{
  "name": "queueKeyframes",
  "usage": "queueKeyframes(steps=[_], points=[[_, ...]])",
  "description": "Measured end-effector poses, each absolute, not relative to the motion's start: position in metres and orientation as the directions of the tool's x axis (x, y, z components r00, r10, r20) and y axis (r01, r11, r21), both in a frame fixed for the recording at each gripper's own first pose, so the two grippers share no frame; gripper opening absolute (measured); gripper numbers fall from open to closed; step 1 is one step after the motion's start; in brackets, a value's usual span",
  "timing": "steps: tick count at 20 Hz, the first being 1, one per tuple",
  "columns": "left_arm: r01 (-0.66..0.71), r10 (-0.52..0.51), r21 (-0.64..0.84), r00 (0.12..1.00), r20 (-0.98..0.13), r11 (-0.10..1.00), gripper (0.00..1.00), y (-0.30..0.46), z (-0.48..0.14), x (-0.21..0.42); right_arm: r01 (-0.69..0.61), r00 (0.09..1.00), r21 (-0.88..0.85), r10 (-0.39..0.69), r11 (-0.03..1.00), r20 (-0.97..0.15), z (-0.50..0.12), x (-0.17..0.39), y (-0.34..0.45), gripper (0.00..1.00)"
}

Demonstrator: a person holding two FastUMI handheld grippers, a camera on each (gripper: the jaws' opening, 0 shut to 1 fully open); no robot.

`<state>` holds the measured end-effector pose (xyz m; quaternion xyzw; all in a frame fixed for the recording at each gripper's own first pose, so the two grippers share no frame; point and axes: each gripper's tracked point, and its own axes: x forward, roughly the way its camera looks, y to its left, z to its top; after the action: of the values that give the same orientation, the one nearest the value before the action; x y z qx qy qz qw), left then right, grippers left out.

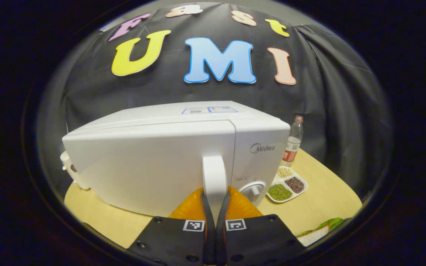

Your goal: Open the microwave oven with the left hand, put the food in, and close the microwave oven.

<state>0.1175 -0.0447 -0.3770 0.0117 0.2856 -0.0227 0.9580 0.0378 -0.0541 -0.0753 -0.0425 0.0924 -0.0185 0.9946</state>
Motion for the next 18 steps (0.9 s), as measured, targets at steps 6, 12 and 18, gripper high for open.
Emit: queueKeyframes(steps=[6, 12, 18], points=[[0.062, -0.060, -0.016, 0.808, -0.587, 0.998, 0.06, -0.047, -0.380, 0.104, 0.022, 0.983, -0.077, -0.035, 0.997, -0.179, -0.075, 0.034, -0.055, 0.96], [0.159, -0.133, -0.010, 0.782, -0.609, 0.987, 0.06, -0.033, -0.365, 0.030, -0.009, 0.979, -0.049, -0.001, 0.999, -0.202, -0.087, 0.030, -0.039, 0.96], [0.216, -0.169, -0.008, 0.743, -0.648, 0.976, 0.06, 0.004, -0.353, -0.049, -0.064, 0.975, -0.029, 0.057, 0.998, -0.216, -0.094, 0.018, -0.001, 0.96]])
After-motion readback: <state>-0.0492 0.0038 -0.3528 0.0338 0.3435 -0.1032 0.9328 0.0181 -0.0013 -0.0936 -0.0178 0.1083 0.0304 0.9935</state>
